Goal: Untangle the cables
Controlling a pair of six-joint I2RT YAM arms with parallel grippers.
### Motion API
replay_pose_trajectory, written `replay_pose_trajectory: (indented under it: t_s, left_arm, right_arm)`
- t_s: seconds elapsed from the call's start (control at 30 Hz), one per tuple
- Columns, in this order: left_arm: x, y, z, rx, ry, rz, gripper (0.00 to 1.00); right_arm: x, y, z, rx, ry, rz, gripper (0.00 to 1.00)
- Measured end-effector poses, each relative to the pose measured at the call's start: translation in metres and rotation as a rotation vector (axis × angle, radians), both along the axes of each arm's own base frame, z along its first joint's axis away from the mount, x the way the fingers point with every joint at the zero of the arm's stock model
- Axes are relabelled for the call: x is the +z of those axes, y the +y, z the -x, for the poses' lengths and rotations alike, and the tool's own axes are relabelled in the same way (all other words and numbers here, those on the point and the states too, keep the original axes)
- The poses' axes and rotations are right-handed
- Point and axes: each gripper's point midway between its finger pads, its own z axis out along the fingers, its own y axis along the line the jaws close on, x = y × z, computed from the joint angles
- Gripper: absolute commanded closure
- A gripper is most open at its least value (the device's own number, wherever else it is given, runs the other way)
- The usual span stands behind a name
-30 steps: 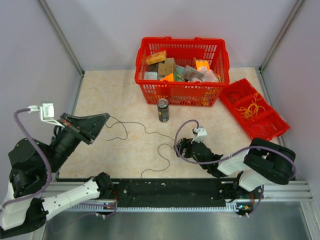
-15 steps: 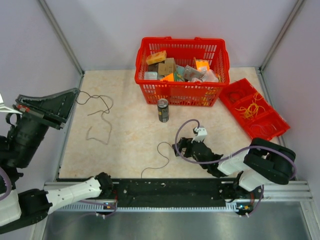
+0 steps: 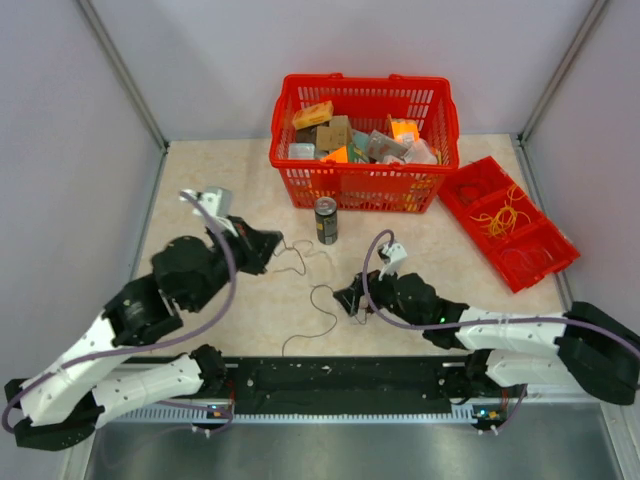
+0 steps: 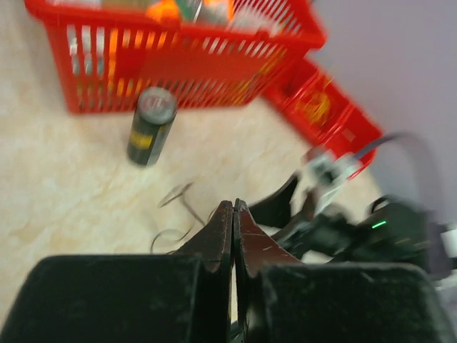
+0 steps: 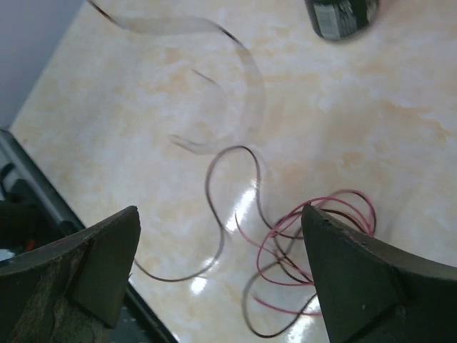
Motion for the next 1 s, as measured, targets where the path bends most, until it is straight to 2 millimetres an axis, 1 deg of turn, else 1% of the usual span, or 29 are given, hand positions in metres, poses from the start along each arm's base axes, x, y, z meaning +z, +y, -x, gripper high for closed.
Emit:
replay_pose_trajectory:
  t_s: [0.07, 0.13, 0.2, 0.23, 0.27, 0.33, 0.4, 0.5, 0.53, 0.6, 0.67, 0.8, 0.83, 0.87, 0.93, 1.0]
  left_arm:
    - [-0.055, -0.009, -0.006, 0.009, 0.082, -0.067, 1.0]
    - [-0.092, -0.01, -0.008, 0.028, 0.136, -0.109, 1.0]
    - [-0.124, -0.007, -0.01, 0.057, 0.179, -0.146, 1.0]
    - [-0.135, -0.006, -0.012, 0.072, 0.194, -0.162, 1.0]
    - [-0.143, -0.004, -0.013, 0.086, 0.203, -0.173, 1.0]
    - [-0.154, -0.001, -0.014, 0.109, 0.216, -0.192, 1.0]
    - [-0.159, 0.003, -0.016, 0.134, 0.225, -0.193, 1.0]
    - [-0.152, 0.009, -0.016, 0.155, 0.212, -0.163, 1.0]
    - [-0.148, 0.011, -0.015, 0.158, 0.202, -0.148, 1.0]
    - [-0.131, 0.018, -0.011, 0.157, 0.172, -0.107, 1.0]
    - [-0.104, 0.025, -0.006, 0.152, 0.132, -0.062, 1.0]
    - [-0.031, 0.043, 0.003, 0.149, 0.016, 0.064, 1.0]
    - [-0.015, 0.048, 0.005, 0.151, -0.015, 0.092, 1.0]
    - [-0.004, 0.053, 0.006, 0.157, -0.039, 0.115, 1.0]
    - [0.004, 0.057, 0.005, 0.173, -0.063, 0.126, 1.0]
    - [-0.004, 0.055, 0.001, 0.188, -0.057, 0.102, 1.0]
  right_arm:
    - [0.032, 0.008, 0.0, 0.033, -0.022, -0.013, 0.06]
    - [0.064, 0.013, -0.001, 0.049, -0.045, -0.029, 0.06]
    - [0.081, 0.01, 0.001, 0.051, -0.058, -0.036, 0.06]
    - [0.083, 0.005, 0.003, 0.05, -0.056, -0.032, 0.06]
    - [0.081, -0.001, 0.006, 0.048, -0.047, -0.017, 0.06]
    - [0.07, -0.012, 0.013, 0.044, -0.025, 0.01, 0.06]
    - [0.052, -0.024, 0.019, 0.035, 0.009, 0.048, 0.05]
    - [0.022, -0.04, 0.026, 0.017, 0.067, 0.126, 0.05]
    - [0.016, -0.043, 0.028, 0.014, 0.081, 0.144, 0.05]
    - [0.008, -0.047, 0.03, 0.011, 0.101, 0.171, 0.06]
    - [0.003, -0.047, 0.03, 0.01, 0.114, 0.182, 0.06]
    - [-0.011, -0.044, 0.034, 0.032, 0.153, 0.218, 0.07]
    - [-0.014, -0.042, 0.035, 0.039, 0.163, 0.223, 0.07]
    - [-0.017, -0.041, 0.036, 0.046, 0.172, 0.227, 0.07]
    - [-0.021, -0.037, 0.037, 0.06, 0.184, 0.229, 0.08]
    - [-0.02, -0.033, 0.037, 0.069, 0.186, 0.223, 0.08]
